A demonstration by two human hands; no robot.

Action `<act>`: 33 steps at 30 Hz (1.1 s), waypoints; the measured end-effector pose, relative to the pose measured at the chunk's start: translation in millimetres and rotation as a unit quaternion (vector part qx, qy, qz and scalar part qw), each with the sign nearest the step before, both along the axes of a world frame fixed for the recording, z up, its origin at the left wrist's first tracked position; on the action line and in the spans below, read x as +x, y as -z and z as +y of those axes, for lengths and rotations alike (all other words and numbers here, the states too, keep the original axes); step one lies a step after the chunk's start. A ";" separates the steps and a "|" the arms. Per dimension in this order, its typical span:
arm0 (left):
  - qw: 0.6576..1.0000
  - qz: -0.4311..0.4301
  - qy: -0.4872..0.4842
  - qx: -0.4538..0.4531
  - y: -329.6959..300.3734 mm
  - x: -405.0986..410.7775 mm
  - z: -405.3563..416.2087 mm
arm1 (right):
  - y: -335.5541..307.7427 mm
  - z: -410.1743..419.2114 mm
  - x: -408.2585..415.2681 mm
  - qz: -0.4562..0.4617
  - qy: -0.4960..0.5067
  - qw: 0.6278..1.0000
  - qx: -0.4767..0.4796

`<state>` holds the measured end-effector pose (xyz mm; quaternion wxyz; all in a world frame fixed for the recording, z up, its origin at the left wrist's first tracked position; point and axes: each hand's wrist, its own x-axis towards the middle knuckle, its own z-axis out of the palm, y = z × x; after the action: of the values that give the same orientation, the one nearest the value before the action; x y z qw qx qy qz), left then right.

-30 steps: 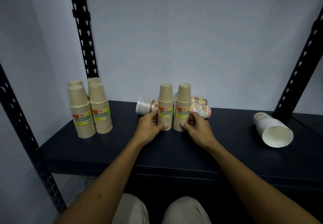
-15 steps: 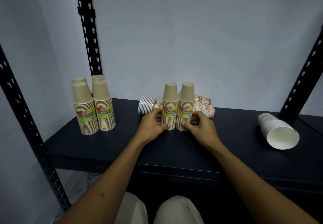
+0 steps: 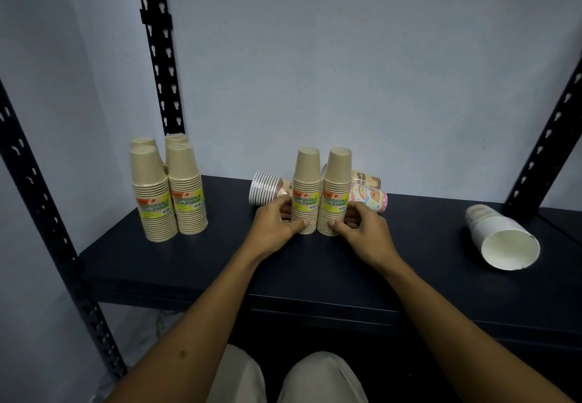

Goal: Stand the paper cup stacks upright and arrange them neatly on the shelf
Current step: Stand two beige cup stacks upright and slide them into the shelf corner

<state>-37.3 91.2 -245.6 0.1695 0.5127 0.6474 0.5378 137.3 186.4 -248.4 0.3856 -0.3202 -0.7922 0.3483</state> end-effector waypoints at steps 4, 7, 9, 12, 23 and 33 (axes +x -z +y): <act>1.000 0.009 -0.005 -0.004 0.9 0.9 -2.0 | 0.1 0.1 -0.2 0.008 -0.016 1.000 -0.009; 1.000 0.007 -0.013 -0.001 2.3 0.8 -7.1 | -0.5 -0.7 -1.4 0.004 -0.028 1.000 -0.007; 1.000 0.002 -0.021 0.000 3.3 -0.8 -13.6 | -1.6 -3.2 -2.9 -0.001 -0.040 0.999 -0.006; 0.999 -0.003 -0.035 -0.007 4.9 -6.1 -26.0 | -1.0 -11.0 -8.4 -0.004 -0.059 0.998 -0.011; 0.993 -0.045 -0.112 -0.001 5.6 -47.6 -109.3 | 1.0 -63.4 -75.7 -0.003 -0.141 0.990 -0.010; 0.973 -0.044 -0.227 0.031 8.9 -73.7 -174.6 | -3.5 -107.1 -134.6 -0.004 -0.210 0.977 -0.032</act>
<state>-111.0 -83.5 -254.4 0.0555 0.3336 0.7216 0.6041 2.7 79.2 -244.9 0.2897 -0.1601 -0.8320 0.4453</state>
